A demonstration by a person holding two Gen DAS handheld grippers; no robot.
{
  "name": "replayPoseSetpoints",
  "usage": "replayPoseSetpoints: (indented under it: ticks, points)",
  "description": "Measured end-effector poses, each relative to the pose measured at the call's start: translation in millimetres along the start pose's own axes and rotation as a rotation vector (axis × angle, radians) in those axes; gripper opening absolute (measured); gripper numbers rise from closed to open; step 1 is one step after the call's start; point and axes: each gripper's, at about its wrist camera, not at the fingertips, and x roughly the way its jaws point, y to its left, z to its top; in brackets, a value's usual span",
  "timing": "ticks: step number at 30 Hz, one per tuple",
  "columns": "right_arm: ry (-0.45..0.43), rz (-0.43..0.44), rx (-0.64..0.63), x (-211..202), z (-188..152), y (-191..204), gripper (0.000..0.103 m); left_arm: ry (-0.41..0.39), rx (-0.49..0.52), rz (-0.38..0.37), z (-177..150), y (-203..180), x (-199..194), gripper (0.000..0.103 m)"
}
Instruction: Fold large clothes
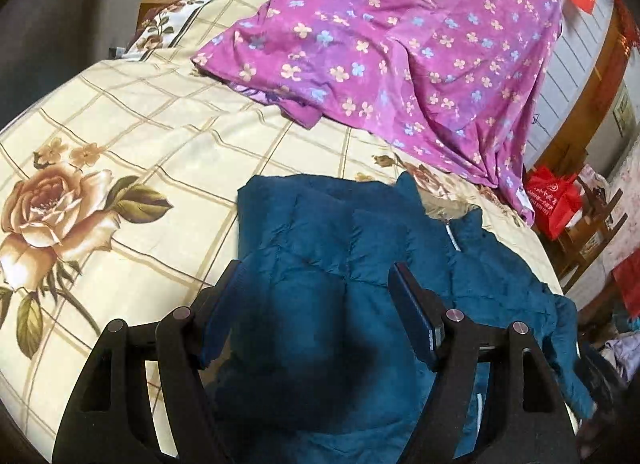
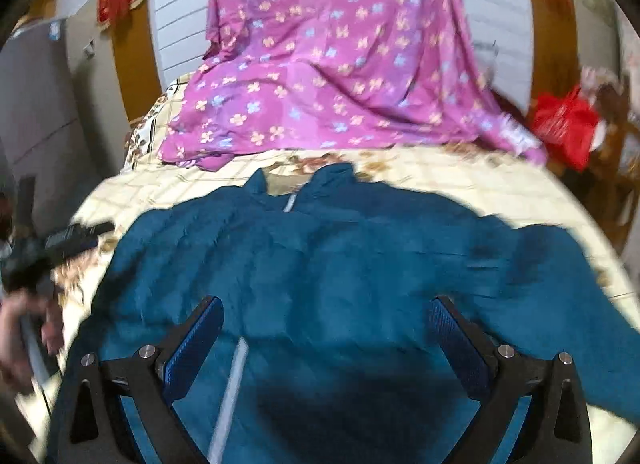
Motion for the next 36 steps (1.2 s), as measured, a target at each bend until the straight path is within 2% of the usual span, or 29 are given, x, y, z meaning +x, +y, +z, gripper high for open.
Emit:
replayPoseSetpoints:
  ticks: [5, 8, 9, 12, 15, 18, 20, 22, 24, 27, 29, 33, 34, 36]
  points:
    - [0.075, 0.095, 0.062, 79, 13, 11, 0.102, 0.05, 0.026, 0.023, -4, -16, 29, 0.073]
    - [0.187, 0.091, 0.106, 117, 8, -9, 0.101, 0.084, 0.038, 0.074, -11, -18, 48, 0.073]
    - [0.218, 0.06, 0.097, 125, 4, -20, 0.1, 0.09, 0.054, 0.084, -14, -19, 52, 0.073]
    - [0.213, 0.028, 0.072, 121, -4, -49, 0.097, 0.095, 0.113, 0.123, -21, -25, 62, 0.073]
    - [0.2, -0.042, 0.066, 106, -10, -79, 0.097, 0.094, 0.116, 0.139, -24, -22, 67, 0.074]
    - [0.218, -0.082, 0.182, 97, -23, -128, 0.097, 0.09, 0.114, 0.15, -26, -21, 69, 0.074]
    - [0.212, -0.045, 0.219, 92, -22, -139, 0.094, 0.085, 0.117, 0.15, -26, -21, 67, 0.074]
    - [0.162, -0.047, 0.242, 80, -11, -138, 0.094, 0.075, 0.113, 0.141, -27, -20, 65, 0.074]
    - [0.072, -0.033, 0.247, 64, 5, -129, 0.094, 0.067, 0.11, 0.131, -29, -18, 65, 0.075]
    - [-0.025, 0.01, 0.203, 55, 28, -95, 0.094, 0.068, 0.115, 0.119, -31, -18, 67, 0.08]
    - [-0.001, 0.016, 0.152, 72, 33, -72, 0.095, 0.072, 0.116, 0.111, -31, -18, 68, 0.082]
    - [0.174, -0.121, 0.132, 133, 17, -70, 0.096, 0.085, 0.09, 0.089, -30, -14, 70, 0.086]
    - [0.199, -0.107, 0.144, 140, 11, -74, 0.097, 0.087, 0.09, 0.089, -30, -14, 71, 0.087]
    - [0.183, -0.094, 0.155, 136, 10, -78, 0.097, 0.092, 0.105, 0.109, -31, -17, 72, 0.088]
